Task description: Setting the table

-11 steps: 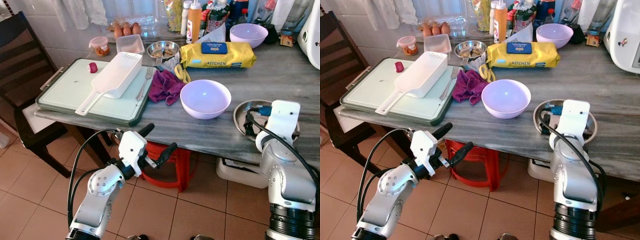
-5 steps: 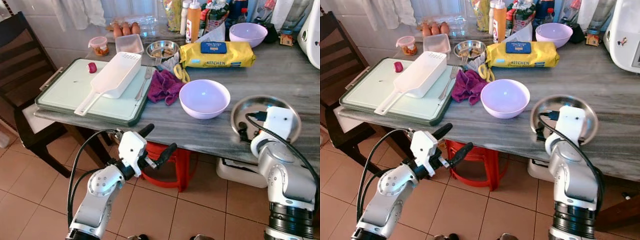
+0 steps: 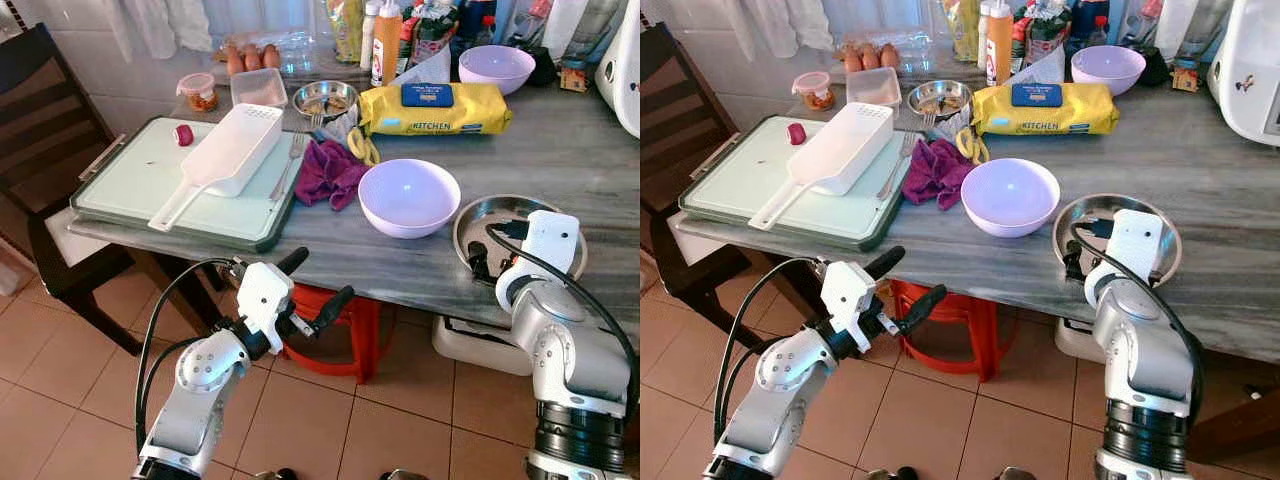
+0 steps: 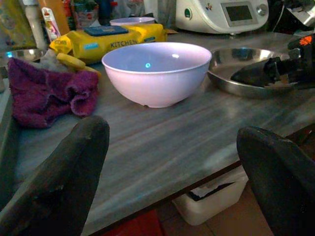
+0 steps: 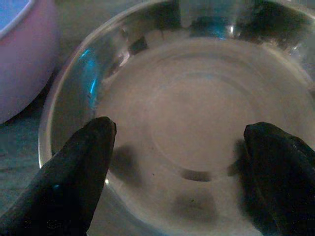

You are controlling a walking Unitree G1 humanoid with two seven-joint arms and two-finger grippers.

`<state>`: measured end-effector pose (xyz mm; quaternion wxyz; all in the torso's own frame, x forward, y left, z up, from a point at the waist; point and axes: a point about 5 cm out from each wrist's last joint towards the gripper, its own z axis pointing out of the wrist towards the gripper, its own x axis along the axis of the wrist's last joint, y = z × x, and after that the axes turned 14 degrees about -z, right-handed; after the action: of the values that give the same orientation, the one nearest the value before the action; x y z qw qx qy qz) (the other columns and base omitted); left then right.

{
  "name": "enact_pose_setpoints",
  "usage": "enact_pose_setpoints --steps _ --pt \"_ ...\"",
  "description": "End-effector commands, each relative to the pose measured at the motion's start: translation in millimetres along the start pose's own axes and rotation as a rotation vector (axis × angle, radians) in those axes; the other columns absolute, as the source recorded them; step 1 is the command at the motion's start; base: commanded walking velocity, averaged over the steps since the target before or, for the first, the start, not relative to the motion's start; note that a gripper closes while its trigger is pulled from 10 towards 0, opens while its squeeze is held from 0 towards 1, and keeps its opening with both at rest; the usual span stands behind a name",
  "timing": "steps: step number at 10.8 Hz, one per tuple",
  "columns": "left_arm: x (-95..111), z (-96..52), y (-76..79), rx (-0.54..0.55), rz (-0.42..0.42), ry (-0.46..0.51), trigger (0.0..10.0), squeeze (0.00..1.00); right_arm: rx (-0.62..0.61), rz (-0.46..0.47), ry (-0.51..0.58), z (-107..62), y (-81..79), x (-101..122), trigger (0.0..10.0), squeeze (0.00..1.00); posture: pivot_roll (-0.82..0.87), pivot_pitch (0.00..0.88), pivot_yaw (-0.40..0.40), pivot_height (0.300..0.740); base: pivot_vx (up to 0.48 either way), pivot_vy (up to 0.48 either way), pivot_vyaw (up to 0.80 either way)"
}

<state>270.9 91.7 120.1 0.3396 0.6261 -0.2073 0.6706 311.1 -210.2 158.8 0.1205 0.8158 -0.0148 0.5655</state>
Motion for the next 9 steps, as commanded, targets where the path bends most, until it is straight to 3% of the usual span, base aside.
enact_pose_setpoints --steps 1,3,7,9 --pt "0 -2.0 0.3 0.007 0.005 -0.001 10.0 0.0 0.033 0.017 -0.015 2.6 -5.4 -2 10.0 0.95 -0.18 0.146 0.088 0.74 0.0 0.0 0.0" --pt "-1 -1.2 0.5 0.006 0.005 -0.002 10.0 0.0 0.051 0.016 0.019 4.3 -8.2 7 10.0 0.95 -0.18 0.147 0.087 0.74 0.0 0.0 0.0" --pt "-1 0.9 0.1 0.009 0.005 -0.002 10.0 0.0 0.158 0.047 0.064 6.1 -32.0 18 10.0 0.95 -0.18 0.144 0.085 0.74 0.0 0.0 0.0" --pt "-1 -1.4 -0.9 0.016 0.007 -0.001 10.0 0.0 0.148 0.045 0.163 -2.2 -27.2 29 10.0 0.93 -0.18 0.141 0.08 0.74 0.0 0.0 0.0"
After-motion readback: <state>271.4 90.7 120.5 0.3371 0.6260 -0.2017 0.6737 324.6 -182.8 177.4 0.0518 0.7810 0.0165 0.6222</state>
